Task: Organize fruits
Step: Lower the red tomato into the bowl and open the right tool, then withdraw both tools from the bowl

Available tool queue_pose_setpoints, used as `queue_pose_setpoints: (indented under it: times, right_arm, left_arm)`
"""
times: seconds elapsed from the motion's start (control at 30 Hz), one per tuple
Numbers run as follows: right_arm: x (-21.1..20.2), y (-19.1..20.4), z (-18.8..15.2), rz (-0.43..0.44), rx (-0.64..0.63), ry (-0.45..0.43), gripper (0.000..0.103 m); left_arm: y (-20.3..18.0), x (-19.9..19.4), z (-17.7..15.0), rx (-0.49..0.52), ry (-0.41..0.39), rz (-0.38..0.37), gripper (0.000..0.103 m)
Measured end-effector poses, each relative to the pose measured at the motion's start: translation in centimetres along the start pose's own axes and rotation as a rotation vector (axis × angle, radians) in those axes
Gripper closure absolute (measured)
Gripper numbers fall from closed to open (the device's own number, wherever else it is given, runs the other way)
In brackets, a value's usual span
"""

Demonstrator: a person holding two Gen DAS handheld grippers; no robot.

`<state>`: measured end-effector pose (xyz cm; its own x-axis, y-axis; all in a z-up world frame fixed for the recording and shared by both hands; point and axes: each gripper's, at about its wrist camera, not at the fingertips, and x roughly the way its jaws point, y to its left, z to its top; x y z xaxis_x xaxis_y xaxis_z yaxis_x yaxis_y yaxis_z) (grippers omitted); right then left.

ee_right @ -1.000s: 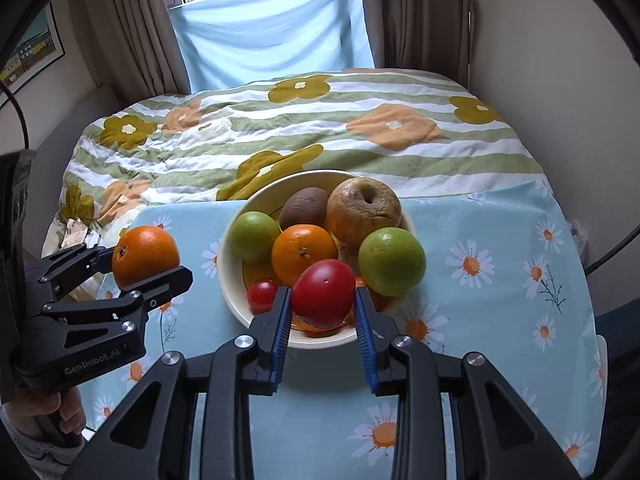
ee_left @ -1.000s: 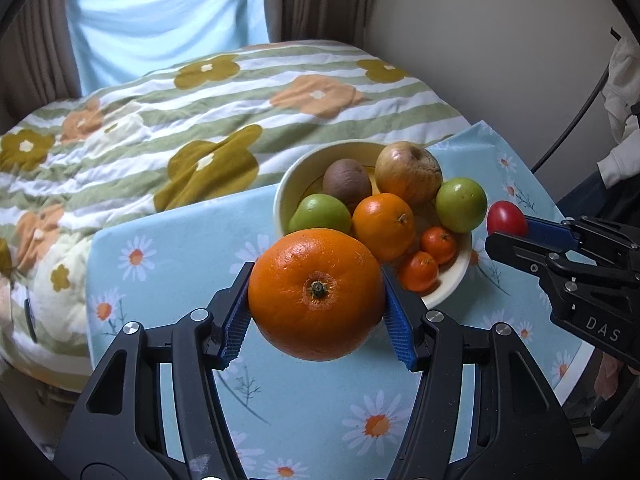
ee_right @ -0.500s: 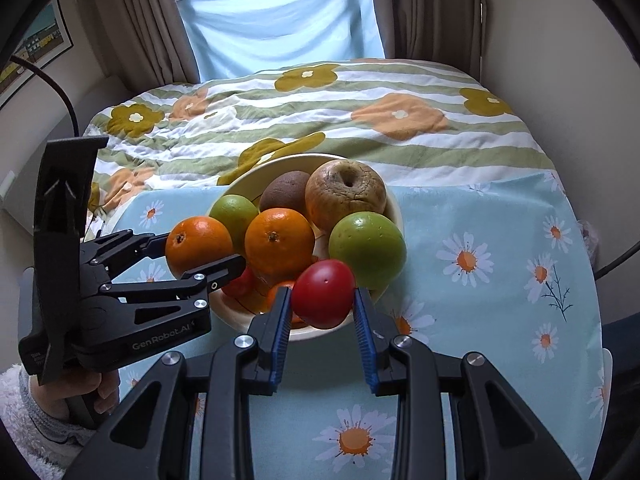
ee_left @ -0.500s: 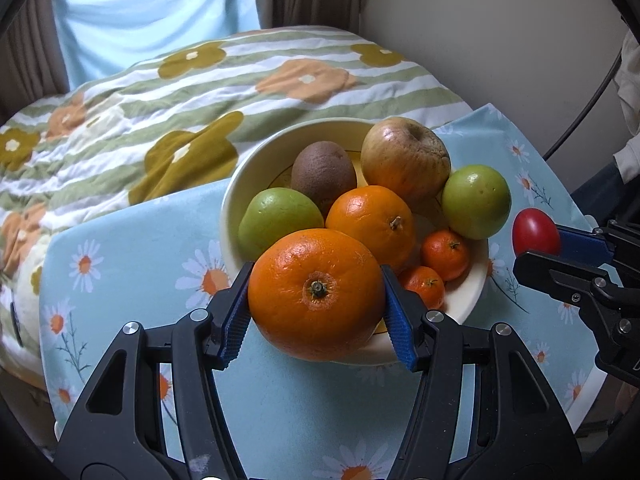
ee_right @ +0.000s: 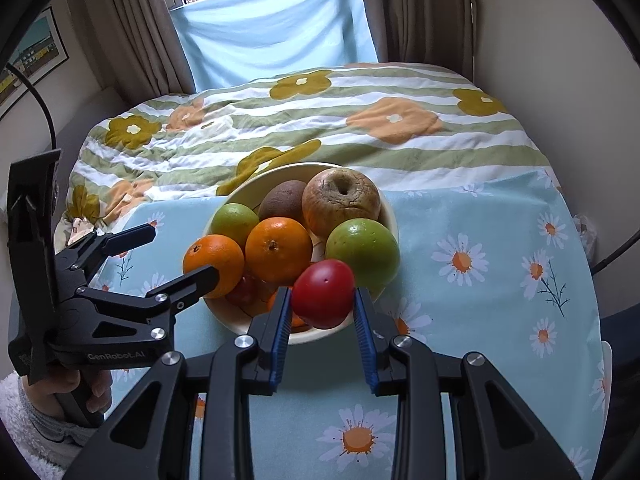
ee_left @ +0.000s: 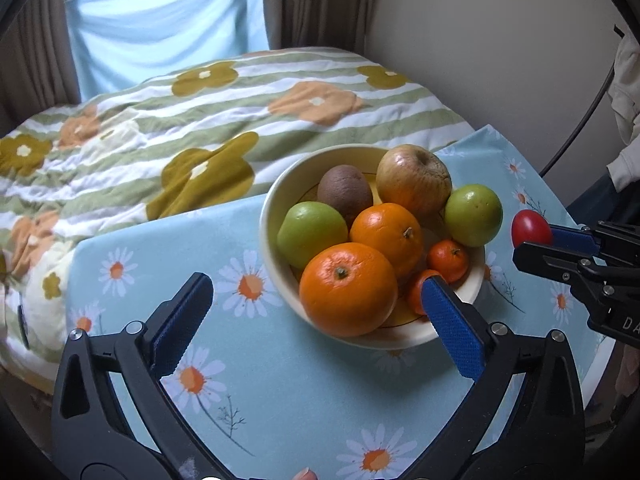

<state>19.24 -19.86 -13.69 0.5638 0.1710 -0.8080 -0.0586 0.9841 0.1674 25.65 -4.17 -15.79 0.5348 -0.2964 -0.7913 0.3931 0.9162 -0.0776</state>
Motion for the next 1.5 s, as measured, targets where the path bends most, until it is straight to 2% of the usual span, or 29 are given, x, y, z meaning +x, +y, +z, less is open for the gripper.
queue_pose_setpoints:
  times: [0.43,0.7,0.93,0.97,1.0,1.03,1.07,1.1,1.5]
  right_arm:
    - [1.7,3.1,0.4,0.057,-0.078,0.018,0.074]
    - [4.1,5.0,-0.6,0.067,-0.153,0.052,0.074]
    - [5.0,5.5,-0.9,0.064,-0.162,0.067,0.073]
    - [5.0,5.6,-1.0,0.061,-0.161,0.067,0.062]
    - [4.9,5.6,-1.0,0.061,-0.155,0.061,0.041]
    - [4.6,5.6,-1.0,0.063,-0.145,0.049,0.03]
    - [4.2,5.5,-1.1,0.063,-0.134,0.033,0.013]
    - [3.9,5.6,-1.2,0.062,-0.129,0.021,0.008]
    - [-1.1,6.8,-1.9,-0.038,-0.072,-0.055,0.007]
  left_arm:
    - [4.3,-4.5,-2.5,-0.059,0.001,0.084,0.0]
    - [5.8,-6.0,-4.4,-0.088,0.01,0.107,0.0]
    - [6.5,-6.9,-5.5,-0.091,0.02,0.122,0.0]
    - [6.5,-7.2,-5.6,-0.09,0.018,0.123,0.0]
    - [6.5,-7.5,-5.7,-0.089,0.017,0.126,0.0]
    - [6.6,-7.8,-5.7,-0.088,0.015,0.127,0.0]
    - [6.6,-8.1,-5.8,-0.087,0.012,0.126,0.0]
    - [6.7,-8.4,-5.9,-0.086,0.008,0.126,0.0]
    - [6.2,-12.1,-5.5,-0.043,-0.051,0.063,0.0]
